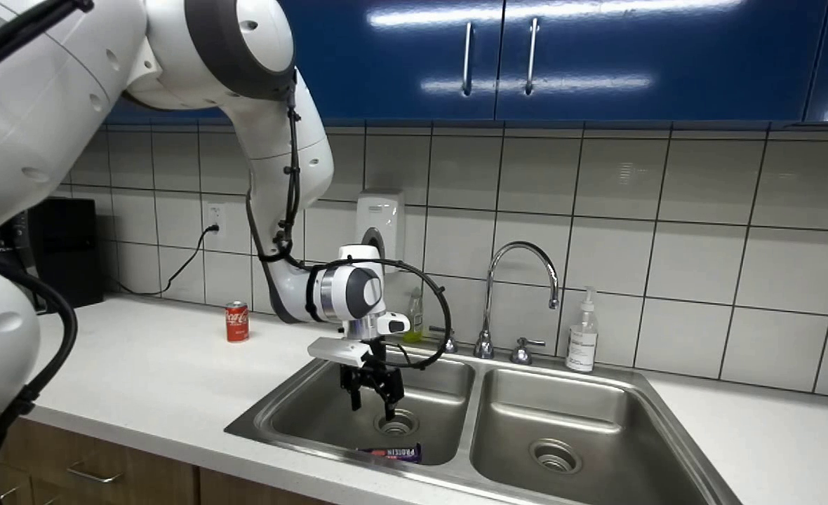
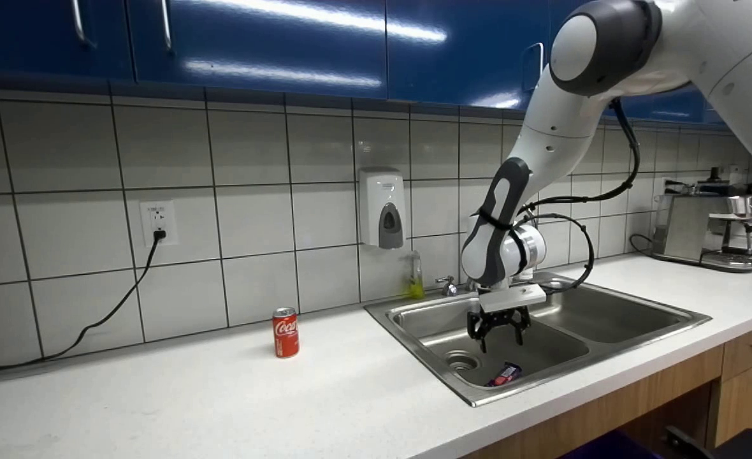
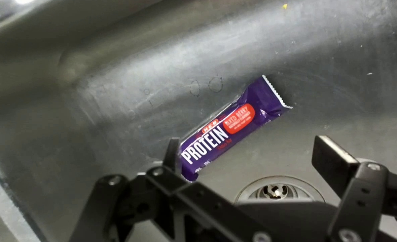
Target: Remove the candy bar from the sink
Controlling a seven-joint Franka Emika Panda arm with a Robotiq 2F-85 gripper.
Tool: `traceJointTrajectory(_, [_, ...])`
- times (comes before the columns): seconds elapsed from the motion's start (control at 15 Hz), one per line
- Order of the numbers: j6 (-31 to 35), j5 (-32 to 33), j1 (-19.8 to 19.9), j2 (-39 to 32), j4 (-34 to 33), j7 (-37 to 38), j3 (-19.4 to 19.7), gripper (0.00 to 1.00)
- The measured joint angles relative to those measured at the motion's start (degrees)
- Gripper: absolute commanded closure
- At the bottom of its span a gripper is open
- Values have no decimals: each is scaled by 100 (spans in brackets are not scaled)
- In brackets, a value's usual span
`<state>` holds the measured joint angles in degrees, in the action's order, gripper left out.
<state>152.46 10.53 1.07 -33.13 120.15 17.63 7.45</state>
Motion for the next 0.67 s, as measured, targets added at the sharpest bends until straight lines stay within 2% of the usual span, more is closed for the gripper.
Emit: traceJointTrajectory(0.67, [43, -283, 0, -761, -573, -50, 94, 0])
